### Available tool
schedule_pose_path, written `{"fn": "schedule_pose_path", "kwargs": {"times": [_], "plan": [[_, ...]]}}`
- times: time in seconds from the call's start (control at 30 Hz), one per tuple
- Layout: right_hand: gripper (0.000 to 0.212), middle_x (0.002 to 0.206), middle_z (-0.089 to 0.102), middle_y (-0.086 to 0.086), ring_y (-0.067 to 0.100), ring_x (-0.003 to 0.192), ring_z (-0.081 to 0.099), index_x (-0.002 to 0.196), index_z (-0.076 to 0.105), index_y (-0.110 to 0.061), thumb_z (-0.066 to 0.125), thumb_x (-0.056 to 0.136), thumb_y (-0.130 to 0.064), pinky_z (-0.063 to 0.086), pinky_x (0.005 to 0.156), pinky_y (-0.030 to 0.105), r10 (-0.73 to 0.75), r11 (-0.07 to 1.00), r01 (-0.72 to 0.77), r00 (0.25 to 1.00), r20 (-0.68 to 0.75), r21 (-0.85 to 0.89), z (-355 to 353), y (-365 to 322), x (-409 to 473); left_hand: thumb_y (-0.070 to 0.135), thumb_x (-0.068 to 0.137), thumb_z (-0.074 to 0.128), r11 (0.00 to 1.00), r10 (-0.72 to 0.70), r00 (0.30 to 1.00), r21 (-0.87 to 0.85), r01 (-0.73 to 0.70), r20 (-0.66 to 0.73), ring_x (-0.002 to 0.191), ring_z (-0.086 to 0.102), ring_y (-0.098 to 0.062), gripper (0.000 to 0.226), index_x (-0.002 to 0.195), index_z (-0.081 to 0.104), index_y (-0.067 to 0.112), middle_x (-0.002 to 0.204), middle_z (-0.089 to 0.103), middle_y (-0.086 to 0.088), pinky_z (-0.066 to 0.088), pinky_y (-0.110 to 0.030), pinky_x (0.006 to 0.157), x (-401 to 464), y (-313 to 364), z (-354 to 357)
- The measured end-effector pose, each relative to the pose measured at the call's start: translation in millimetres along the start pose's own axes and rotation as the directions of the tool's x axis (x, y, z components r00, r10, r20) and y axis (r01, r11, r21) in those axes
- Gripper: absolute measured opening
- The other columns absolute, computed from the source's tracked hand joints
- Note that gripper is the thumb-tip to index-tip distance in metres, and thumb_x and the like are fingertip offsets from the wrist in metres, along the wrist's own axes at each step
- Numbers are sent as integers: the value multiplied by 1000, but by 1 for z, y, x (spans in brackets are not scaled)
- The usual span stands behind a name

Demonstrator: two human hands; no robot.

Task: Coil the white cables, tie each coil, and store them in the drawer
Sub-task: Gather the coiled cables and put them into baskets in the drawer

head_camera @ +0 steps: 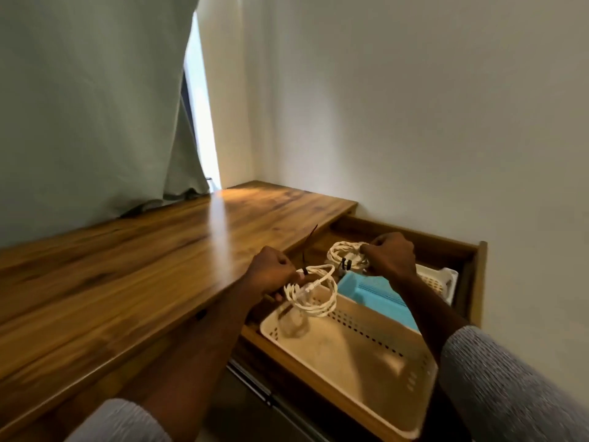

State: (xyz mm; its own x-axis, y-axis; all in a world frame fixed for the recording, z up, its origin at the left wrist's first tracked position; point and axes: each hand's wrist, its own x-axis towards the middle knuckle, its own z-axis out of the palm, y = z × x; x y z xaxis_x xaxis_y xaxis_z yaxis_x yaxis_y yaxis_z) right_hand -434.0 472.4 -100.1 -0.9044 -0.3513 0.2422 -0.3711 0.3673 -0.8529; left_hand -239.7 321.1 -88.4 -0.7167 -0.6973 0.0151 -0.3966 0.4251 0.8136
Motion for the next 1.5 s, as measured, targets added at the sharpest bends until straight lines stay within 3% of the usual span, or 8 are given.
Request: {"fn": "schedule_pose_path", "kwargs": {"times": [0.27,0.37,0.6,0.83,1.07,1.23,1.37,1.5], "plan": [[17,75,74,5,23,69,74,80,78,-13,81,75,-28,64,70,45,28,1000,-28,999,-44,8,-44,38,-12,12,81,79,957,-24,957,285,-62,289,54,63,-23,13,87,74,1,78,68,-17,51,-27,42,-29,21,44],[15,78,74,8,21,63,74,87,78,-8,80,79,-21,65,66,42,31,999,-30,1000,8,-15,-49,44,-18,15,79,82,922,-66,949,382,-60,309,70,69,-25,17,90,74,6,93,73,-14,55,-29,44,-38,20,61],[19,77,74,8,21,61,73,86,73,-5,79,80,-21,65,63,40,126,983,-117,990,58,-141,-42,60,-19,14,80,82,864,-132,928,499,-64,348,78,69,-18,20,91,65,16,113,67,-5,60,-30,58,-37,12,87],[31,96,74,14,27,75,73,98,69,-3,81,80,-25,65,68,41,284,946,-273,958,42,-177,-20,62,-15,15,87,74,879,-132,939,475,-37,318,76,73,-14,21,106,67,10,92,69,-1,61,-28,64,-25,13,64],[42,115,68,16,28,90,71,117,64,-1,79,85,-25,63,69,37,371,908,-352,928,47,-226,-19,70,-17,22,89,73,893,-110,962,451,-14,248,69,75,-17,17,98,71,7,82,77,-8,60,-29,59,-19,12,35],[50,120,65,13,26,101,68,123,62,-5,79,84,-32,59,75,34,342,894,-303,937,66,-331,-23,69,-23,23,90,72,889,-77,972,456,-34,222,52,69,-11,16,89,71,7,75,76,-6,47,-21,43,-22,14,30],[43,111,70,11,25,97,70,116,65,-5,79,85,-31,56,69,33,297,888,-257,954,48,-381,-26,63,-28,25,89,73,889,-58,975,456,-47,214,53,69,-13,20,88,72,5,76,77,-6,48,-22,45,-23,17,31],[42,112,71,10,27,100,69,116,65,-9,81,82,-27,60,75,36,187,888,-173,982,-9,-427,-24,50,-32,24,88,74,900,-28,983,433,-53,180,56,72,-15,21,83,69,4,75,76,-6,52,-23,50,-22,19,27]]}}
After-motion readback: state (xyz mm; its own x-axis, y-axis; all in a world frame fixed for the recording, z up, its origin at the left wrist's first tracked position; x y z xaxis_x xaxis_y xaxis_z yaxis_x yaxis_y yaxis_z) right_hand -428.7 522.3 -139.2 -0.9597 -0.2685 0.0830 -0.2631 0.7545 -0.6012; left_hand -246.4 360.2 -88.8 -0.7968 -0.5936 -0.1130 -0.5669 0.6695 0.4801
